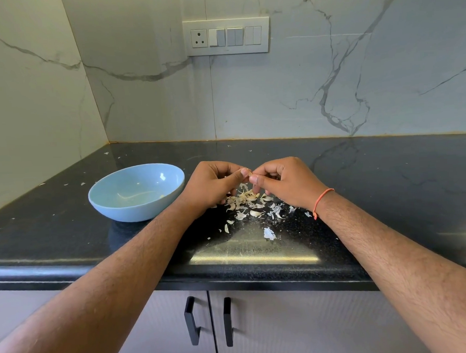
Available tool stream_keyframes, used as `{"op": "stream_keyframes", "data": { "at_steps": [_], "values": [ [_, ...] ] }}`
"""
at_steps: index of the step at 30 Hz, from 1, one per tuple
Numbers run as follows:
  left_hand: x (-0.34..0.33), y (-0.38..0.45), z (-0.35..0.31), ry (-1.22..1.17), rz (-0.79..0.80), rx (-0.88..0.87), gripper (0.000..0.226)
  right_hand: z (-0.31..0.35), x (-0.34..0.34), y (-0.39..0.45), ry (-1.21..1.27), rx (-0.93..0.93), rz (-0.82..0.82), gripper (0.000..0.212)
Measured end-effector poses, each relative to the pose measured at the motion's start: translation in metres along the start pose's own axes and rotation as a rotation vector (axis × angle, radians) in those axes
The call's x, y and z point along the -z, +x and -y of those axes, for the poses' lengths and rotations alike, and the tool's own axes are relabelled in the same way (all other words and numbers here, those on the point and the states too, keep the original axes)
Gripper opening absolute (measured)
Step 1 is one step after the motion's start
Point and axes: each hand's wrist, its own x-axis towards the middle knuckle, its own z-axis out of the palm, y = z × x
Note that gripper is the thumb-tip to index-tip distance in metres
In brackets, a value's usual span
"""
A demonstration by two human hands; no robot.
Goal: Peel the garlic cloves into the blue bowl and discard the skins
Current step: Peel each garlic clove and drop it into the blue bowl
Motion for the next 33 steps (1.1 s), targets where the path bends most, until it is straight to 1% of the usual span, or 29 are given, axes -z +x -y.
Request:
{"op": "stream_keyframes", "data": {
  "at_steps": [3,6,9,15,19,22,26,29,33],
  "values": [
    [0.0,0.0001,0.0025,-0.044,-0.017,-0.021,0.016,-0.0034,-0.0009,0.002,0.047,-0.003,-0.076,0.01],
    [-0.0009,-0.0004,0.0029,-0.036,-0.033,-0.027,0.014,-0.0048,0.0005,0.0032,0.174,-0.022,-0.118,0.005],
    [-0.0023,-0.0008,0.0027,-0.019,-0.052,-0.034,0.015,-0.0026,0.0002,0.0021,0.272,-0.045,-0.113,0.011],
    [-0.0024,-0.0033,0.0006,0.033,-0.082,-0.048,0.014,-0.0037,0.0009,0.0016,0.44,-0.142,-0.064,0.012],
    [-0.0033,-0.0038,0.0003,0.115,-0.082,-0.092,0.01,-0.0023,0.0001,0.0008,0.514,-0.176,-0.034,0.015],
    [-0.0044,-0.0043,0.0001,0.173,-0.079,-0.121,0.008,-0.0015,-0.0003,0.0015,0.517,-0.18,-0.053,0.012],
    [-0.0037,-0.0028,0.0016,0.094,-0.083,-0.1,0.009,-0.0036,0.0,0.0038,0.46,-0.156,-0.132,0.011],
    [-0.0034,-0.0033,0.0005,0.07,-0.058,-0.101,0.014,-0.0047,-0.0022,0.004,0.385,-0.109,-0.105,0.014],
    [-0.0016,-0.0033,-0.0005,0.063,-0.034,-0.091,0.015,-0.0063,-0.0031,0.0044,0.372,-0.073,-0.1,0.017]
  ]
}}
